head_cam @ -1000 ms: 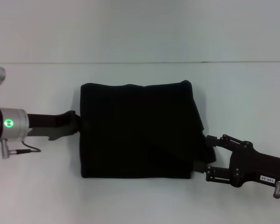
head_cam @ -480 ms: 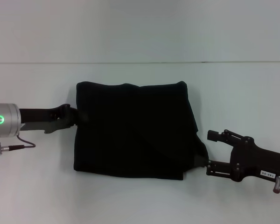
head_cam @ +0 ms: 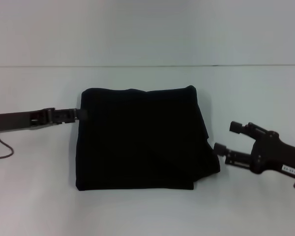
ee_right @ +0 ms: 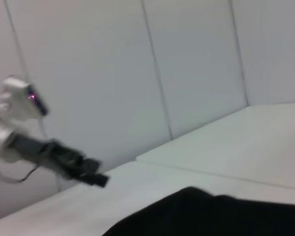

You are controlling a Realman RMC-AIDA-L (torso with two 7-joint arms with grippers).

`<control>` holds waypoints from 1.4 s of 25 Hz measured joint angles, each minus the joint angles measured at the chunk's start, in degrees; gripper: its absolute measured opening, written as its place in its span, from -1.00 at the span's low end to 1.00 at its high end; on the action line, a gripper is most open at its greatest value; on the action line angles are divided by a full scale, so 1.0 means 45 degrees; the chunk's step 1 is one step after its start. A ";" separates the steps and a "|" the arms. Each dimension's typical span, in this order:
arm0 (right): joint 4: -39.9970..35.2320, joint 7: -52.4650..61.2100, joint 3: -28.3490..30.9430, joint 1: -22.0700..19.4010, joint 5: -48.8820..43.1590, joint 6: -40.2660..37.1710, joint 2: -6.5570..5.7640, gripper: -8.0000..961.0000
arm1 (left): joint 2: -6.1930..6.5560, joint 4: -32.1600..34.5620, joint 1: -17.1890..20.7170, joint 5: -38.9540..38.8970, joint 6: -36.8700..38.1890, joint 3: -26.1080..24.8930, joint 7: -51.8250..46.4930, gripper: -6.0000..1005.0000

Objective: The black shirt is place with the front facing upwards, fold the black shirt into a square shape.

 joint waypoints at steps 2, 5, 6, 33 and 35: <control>0.0000 0.0323 0.0466 0.0084 -0.0001 0.0146 0.0057 0.97 | -0.0096 0.0224 0.0178 -0.0113 0.0536 -0.0444 0.1039 0.11; 0.0000 0.1551 0.1000 0.0350 -0.0005 0.0548 0.0053 0.96 | -0.0374 0.0467 0.0635 -0.0537 0.1936 -0.1183 0.3477 0.30; -0.0001 0.2042 0.1044 0.0477 -0.0020 0.0663 0.0008 0.96 | -0.0474 0.0523 0.0816 -0.0705 0.2502 -0.1322 0.4506 0.36; -0.0067 -0.2811 0.0139 -0.0247 -0.2258 0.0779 0.0316 0.96 | -0.1724 0.0994 0.2960 0.1200 0.2926 -0.1108 1.0744 0.86; -0.0068 -0.2811 0.0184 -0.0244 -0.2258 0.0736 0.0314 0.96 | -0.1721 0.0986 0.2946 0.1226 0.2921 -0.1107 1.0720 0.86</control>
